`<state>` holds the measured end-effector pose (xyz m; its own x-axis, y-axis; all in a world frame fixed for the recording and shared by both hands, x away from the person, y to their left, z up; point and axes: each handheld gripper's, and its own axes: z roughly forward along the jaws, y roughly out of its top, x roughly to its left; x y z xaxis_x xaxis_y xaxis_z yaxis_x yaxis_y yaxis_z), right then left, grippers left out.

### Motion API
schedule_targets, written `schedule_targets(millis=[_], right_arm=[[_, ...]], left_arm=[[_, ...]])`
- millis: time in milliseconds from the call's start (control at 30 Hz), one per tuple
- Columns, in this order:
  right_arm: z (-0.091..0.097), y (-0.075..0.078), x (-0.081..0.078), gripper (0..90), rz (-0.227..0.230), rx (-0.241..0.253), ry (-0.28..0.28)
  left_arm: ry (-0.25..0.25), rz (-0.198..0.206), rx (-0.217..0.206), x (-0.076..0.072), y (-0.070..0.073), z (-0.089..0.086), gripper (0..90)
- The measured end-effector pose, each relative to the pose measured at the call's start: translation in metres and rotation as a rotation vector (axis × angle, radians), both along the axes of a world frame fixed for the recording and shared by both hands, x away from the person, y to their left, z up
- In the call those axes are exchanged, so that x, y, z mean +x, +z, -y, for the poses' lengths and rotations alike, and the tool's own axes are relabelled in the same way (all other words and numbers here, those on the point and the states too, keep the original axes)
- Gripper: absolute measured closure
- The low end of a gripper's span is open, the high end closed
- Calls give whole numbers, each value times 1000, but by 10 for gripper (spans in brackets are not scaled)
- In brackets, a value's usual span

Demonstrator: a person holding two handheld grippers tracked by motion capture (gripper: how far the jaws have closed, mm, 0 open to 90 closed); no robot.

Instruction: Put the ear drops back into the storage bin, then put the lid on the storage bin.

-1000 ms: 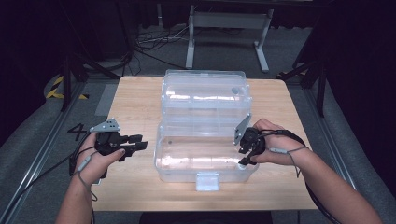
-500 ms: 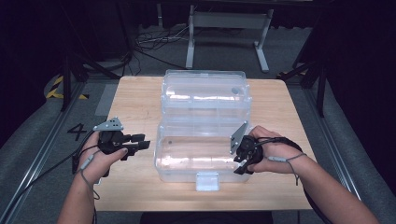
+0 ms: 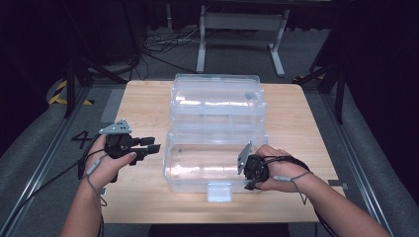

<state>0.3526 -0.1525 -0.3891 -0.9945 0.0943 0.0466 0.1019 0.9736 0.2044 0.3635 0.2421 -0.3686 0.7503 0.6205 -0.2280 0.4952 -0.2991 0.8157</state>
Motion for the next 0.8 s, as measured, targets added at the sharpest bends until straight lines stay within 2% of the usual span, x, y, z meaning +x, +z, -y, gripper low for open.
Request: schedule_targets(millis=[200,333,533,800], right_arm=[[0,-3,-2,821,28,-1,10],[0,-4,-3,822,38,1,9],[1,-3,-3,821,39,5,0],[2,-4,-4,817,32,19,-25]], left_arm=[[-5,32,-25,7,9,4,583],[-4,32,-34,12,13,8,584],[-32,60,-36,23,29,19,581],[-79,101,-22,40,52,45,573]])
